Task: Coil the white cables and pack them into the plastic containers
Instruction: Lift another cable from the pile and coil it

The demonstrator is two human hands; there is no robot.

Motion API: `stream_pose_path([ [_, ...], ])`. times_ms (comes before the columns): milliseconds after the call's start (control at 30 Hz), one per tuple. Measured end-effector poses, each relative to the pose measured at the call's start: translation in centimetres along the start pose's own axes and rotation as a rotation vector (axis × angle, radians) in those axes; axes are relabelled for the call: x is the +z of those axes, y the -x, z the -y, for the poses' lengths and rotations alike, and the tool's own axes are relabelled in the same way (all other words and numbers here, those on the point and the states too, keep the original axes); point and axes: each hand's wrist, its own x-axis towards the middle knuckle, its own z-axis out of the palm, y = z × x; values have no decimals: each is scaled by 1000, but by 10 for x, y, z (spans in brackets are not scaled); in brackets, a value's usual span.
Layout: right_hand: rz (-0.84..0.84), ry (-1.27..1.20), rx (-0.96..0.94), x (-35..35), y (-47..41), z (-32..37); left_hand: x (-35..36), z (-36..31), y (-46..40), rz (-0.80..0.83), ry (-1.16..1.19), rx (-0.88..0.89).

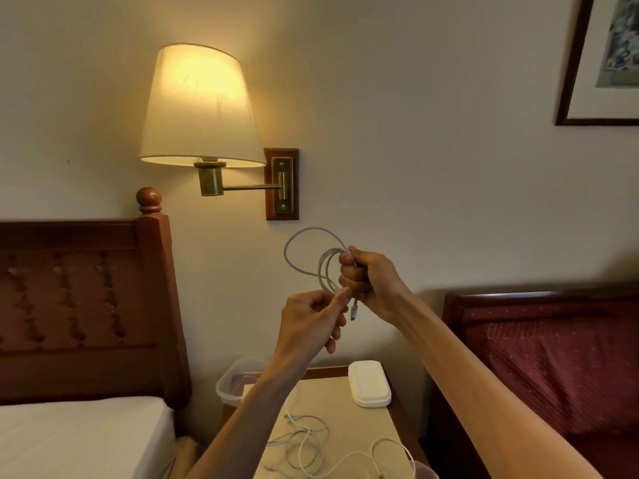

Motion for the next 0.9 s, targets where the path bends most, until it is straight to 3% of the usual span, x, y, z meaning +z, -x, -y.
stream_pose_path([
  [233,25,-80,28,-2,-4,-5,-6,3,0,64,220,-226],
  [500,-7,-16,40,7,-18,0,-20,25,24,66,-178,48],
  [733,-63,-8,1,11,-37,11,-17,63,66,190,-284,-63],
  [800,-28,18,20,13,-36,7,-25,65,59,298,-306,-143],
  [900,53,-7,43,12,-30,0,-54,41,33,613,-342,-287],
])
